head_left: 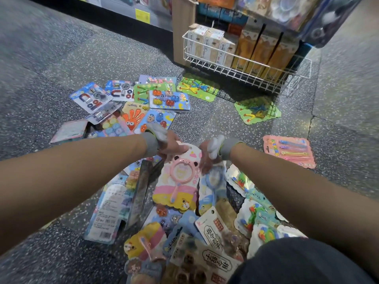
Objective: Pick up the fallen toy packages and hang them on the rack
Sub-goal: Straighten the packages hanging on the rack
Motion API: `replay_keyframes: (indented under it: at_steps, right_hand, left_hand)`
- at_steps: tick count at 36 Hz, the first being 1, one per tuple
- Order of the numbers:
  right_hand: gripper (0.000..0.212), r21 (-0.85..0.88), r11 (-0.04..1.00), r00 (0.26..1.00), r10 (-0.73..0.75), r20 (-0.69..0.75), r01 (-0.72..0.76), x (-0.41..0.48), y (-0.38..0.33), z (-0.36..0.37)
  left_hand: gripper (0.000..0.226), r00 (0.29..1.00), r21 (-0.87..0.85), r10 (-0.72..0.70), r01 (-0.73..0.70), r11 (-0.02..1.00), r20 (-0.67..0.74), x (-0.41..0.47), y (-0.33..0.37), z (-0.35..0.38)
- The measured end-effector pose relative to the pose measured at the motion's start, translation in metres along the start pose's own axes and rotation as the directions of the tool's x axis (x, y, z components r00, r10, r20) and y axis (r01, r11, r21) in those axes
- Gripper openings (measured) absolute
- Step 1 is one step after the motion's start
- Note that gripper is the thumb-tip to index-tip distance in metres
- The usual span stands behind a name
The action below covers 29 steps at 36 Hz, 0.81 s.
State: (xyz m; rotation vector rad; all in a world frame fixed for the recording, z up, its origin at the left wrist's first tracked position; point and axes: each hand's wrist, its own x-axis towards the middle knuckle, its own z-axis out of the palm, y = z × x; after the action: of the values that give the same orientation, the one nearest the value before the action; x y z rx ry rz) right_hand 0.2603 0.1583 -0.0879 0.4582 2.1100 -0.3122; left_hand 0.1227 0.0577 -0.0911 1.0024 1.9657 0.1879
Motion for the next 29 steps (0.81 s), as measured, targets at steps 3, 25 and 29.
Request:
replay_keyframes:
  at_steps: [3, 25, 29]
  right_hand:
    - [0.054, 0.046, 0.999, 0.999, 0.001, -0.050, 0.001, -0.007, 0.010, -0.009]
    - [0.058, 0.207, 0.973, 0.860, 0.186, -0.475, -0.097, -0.086, 0.028, -0.106]
    - [0.048, 0.209, 0.976, 0.859, 0.156, -0.487, -0.059, -0.098, 0.015, -0.132]
  left_hand:
    - [0.062, 0.999, -0.026, -0.023, 0.022, 0.999, -0.031, 0.001, 0.010, -0.009]
    - [0.055, 0.863, 0.147, 0.123, -0.057, 0.988, -0.490, -0.037, 0.018, -0.161]
    - [0.047, 0.827, 0.260, 0.119, 0.034, 0.965, -0.549, -0.042, 0.017, -0.175]
